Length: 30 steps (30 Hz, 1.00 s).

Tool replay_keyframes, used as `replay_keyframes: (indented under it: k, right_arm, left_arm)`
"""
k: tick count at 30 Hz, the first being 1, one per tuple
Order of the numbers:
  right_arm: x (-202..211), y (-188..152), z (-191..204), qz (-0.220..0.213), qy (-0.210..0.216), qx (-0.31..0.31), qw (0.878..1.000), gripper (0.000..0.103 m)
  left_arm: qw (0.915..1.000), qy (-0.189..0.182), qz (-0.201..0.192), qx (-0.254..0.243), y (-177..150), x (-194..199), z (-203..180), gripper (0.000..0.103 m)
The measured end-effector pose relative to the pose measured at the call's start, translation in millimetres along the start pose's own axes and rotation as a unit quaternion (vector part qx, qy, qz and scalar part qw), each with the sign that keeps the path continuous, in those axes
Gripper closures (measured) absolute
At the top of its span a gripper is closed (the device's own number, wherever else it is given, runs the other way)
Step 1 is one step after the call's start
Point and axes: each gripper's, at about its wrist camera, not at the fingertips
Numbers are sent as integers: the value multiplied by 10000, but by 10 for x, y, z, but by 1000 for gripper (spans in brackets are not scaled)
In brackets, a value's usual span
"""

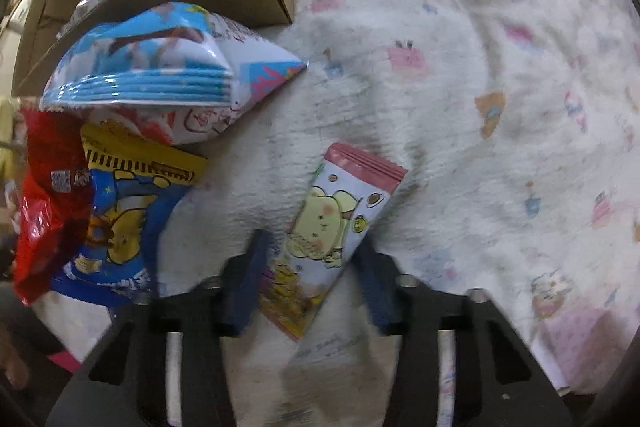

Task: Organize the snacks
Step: 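Grasp the chocolate bar with the left gripper while the right gripper grasps the cartoon packet, then carry both packets over the box and lower them inside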

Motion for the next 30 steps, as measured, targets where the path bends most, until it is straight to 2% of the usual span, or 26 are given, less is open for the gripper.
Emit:
replay_keyframes:
  k: [3, 7, 12, 15, 18, 20, 21, 26, 30]
  right_arm:
    - [94, -32, -22, -160, 81, -9, 9998, 74]
    - [271, -98, -121, -396, 302, -122, 9987, 75]
    - [495, -144, -398, -682, 549, -559, 9946, 75]
    - [685, -180, -587, -1008, 715, -893, 9883, 75]
    - [929, -184, -683, -1442, 1140, -1045, 9774, 75]
    - [965, -56, -686, -1451, 1632, -1020, 9705, 75]
    - [1025, -38, -683, -1511, 1716, -1022, 9681, 75]
    - [1113, 236, -439, -1589, 1923, -778, 9653, 75]
    - [1246, 475, -231, -1731, 1893, -542, 9650, 75]
  left_arm:
    - [10000, 3, 1, 18, 16, -5, -2, 89]
    - [10000, -4, -35, 20, 31, 14, -31, 89]
    - [9999, -6, -53, 89, 45, 38, -4, 89]
    - [9999, 40, -124, 88, 62, 67, -5, 89]
    - [9997, 6, -241, 78, 91, 152, -35, 89]
    - [9995, -19, -312, 56, 131, 220, -62, 89]
    - [9994, -91, -341, 62, 170, 277, -84, 89]
    - [9981, -57, -567, -226, 379, 501, -260, 89]
    - [9962, -22, -781, -396, 685, 644, -363, 89]
Point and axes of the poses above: each gripper's, at about its wrist camera, not at the fingertips, and x roughly against the way its jaws point, z to its left, y to its top, and after that the axes turned 11 degrees about -y, right-handed
